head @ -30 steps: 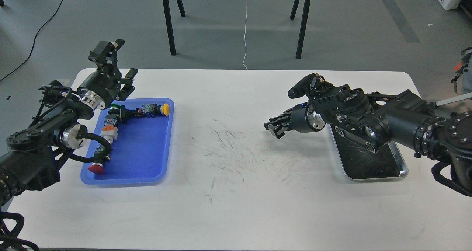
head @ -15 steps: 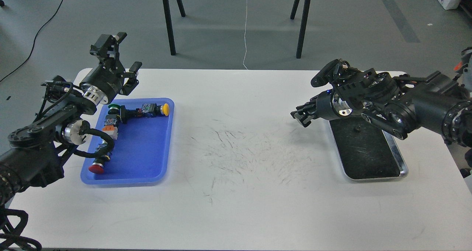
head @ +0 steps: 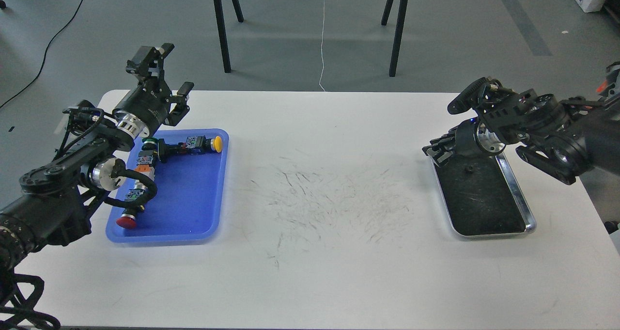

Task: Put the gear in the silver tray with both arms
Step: 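Lift the gear and carry it over the silver tray with right gripper, then lower the gear into the silver tray and open the right gripper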

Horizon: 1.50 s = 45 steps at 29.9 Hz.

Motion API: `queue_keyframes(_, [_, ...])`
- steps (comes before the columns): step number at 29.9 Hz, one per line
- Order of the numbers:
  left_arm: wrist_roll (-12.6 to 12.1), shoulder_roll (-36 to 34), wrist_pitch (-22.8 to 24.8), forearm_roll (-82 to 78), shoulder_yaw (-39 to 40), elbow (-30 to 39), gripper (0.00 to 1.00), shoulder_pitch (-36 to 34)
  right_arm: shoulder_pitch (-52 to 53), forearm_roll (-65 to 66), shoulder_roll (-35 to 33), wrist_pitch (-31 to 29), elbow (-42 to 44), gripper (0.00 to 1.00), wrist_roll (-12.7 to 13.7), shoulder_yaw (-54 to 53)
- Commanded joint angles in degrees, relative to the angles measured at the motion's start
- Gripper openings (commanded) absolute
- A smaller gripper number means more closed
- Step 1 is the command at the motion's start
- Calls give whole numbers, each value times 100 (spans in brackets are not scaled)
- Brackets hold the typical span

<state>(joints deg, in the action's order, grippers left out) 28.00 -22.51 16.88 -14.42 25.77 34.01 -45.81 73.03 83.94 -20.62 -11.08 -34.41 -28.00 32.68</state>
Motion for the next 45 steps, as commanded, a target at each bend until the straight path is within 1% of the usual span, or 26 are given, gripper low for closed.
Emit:
queue_keyframes(1, [0, 1, -9, -8, -2, 0, 100, 2, -122, 8, -135, 18, -22, 19, 0, 1])
queue_keyframes(6, [0, 1, -9, -26, -2, 0, 100, 2, -227, 8, -275, 44, -22, 19, 0, 80])
queue_keyframes(22, [0, 1, -27, -61, -11, -18, 100, -34, -289, -1, -275, 53, -40, 19, 0, 247])
queue_keyframes(25, [0, 1, -18, -70, -19, -18, 100, -34, -315, 8, -302, 44, -285, 19, 0, 282])
queue_keyframes(28, [0, 1, -36, -70, -19, -35, 100, -34, -237, 8, -468, 44, -523, 19, 0, 397])
queue_keyframes(32, [0, 10, -44, -70, -11, -44, 100, -51, -149, 8, -513, 18, -646, 19, 0, 449])
queue_keyframes(37, [0, 45, -44, -70, -19, -62, 100, -69, -17, 26, -837, 18, -1006, 19, 0, 529])
queue_keyframes(45, [0, 71, -53, -70, -28, -88, 100, -69, 27, 272, -1119, 18, -1156, 19, 0, 537])
